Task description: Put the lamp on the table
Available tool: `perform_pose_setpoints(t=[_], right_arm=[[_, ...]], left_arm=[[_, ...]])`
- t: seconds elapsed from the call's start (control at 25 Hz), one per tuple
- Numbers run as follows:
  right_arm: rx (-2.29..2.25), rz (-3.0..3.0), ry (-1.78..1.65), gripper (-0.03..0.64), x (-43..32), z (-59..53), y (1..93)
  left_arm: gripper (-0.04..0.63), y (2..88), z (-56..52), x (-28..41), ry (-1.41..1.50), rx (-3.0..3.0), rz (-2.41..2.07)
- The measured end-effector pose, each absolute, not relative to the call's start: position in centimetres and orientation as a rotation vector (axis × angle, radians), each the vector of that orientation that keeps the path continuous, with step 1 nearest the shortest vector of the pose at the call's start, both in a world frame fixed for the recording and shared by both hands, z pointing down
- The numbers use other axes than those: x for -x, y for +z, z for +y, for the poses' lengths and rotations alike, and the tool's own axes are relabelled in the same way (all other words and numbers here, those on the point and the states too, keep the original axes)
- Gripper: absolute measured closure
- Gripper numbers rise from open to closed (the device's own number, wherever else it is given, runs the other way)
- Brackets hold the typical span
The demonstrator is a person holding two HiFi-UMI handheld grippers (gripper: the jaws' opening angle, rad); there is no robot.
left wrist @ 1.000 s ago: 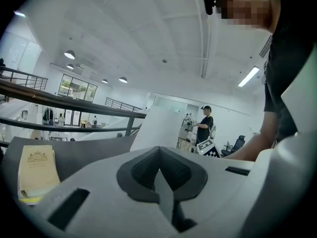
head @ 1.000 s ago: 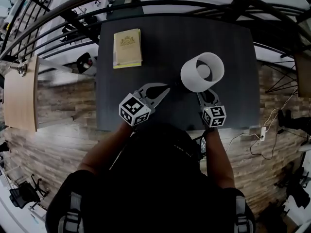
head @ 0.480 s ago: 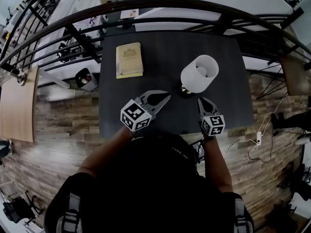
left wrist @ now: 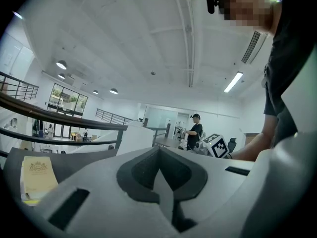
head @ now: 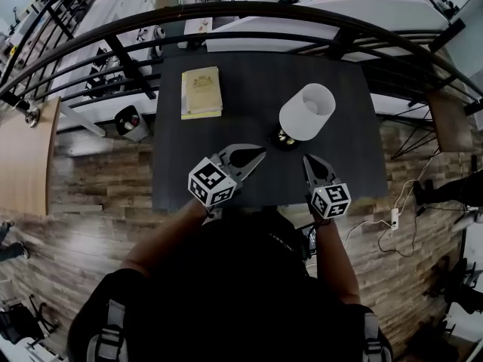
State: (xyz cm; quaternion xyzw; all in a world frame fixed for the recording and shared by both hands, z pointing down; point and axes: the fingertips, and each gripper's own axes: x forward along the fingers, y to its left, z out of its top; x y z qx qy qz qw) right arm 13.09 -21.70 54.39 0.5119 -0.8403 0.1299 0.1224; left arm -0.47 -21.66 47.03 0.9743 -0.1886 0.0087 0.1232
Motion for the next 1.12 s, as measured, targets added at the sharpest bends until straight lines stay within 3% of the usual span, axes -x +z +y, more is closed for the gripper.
perform_pose_setpoints(t=[0.36, 0.8, 1.12], right_arm=[[-1.329, -2.615, 0.335, 0.601, -12.5, -19.5, 51.2], [-1.023, -2.786, 0.239, 0.601, -16.8, -8.0, 47.7], [-0.897, -2.851, 0.263, 0.601, -18.3, -0.7, 47.7]], left_arm=[[0.586, 46.0, -18.2, -0.2, -0.024, -2.811, -0.775], [0.586, 47.0, -7.0, -10.9, -0.03, -2.754, -0.932], [0.586, 47.9, -0.4, -13.7, -0.023, -2.707, -1.009]])
